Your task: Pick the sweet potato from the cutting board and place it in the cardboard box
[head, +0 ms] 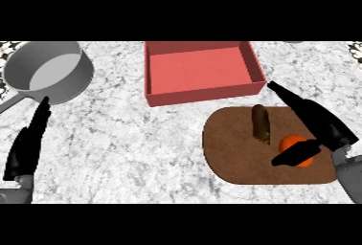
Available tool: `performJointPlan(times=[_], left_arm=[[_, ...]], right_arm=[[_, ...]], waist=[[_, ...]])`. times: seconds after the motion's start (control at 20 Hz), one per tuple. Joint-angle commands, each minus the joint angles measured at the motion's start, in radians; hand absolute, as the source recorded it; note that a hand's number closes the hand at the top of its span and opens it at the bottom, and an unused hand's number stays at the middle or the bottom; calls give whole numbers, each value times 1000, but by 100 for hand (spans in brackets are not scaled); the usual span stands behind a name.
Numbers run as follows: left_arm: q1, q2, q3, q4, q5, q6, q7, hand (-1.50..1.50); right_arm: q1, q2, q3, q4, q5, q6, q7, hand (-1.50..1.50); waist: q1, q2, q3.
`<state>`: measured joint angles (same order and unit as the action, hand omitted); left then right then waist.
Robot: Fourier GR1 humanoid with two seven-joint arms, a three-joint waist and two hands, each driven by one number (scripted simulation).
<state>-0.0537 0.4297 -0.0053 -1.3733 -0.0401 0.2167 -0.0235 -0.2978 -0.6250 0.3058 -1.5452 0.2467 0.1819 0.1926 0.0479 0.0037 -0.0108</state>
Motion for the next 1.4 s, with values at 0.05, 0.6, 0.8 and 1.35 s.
performJointPlan(times=[0.05,0.6,0.8,1.35], left_arm=[[-44,55,34,55,-30,-22,82,0],[-33,11,13,60,-75,-5,69,0],[-80,32,35,48,-56,-34,104,0],[-76,15,42,62,-96,-19,100,0]], right_arm=[[-48,-28,-52,181,16,62,-161,-150],[-225,-177,24,227,202,235,-319,-150],[-350,-151,125,308,282,379,-241,-150],[-550,89,256,479,395,696,3,-150]], waist=[[-39,0,12],[-26,0,9],[-13,3,10],[-31,-1,10]])
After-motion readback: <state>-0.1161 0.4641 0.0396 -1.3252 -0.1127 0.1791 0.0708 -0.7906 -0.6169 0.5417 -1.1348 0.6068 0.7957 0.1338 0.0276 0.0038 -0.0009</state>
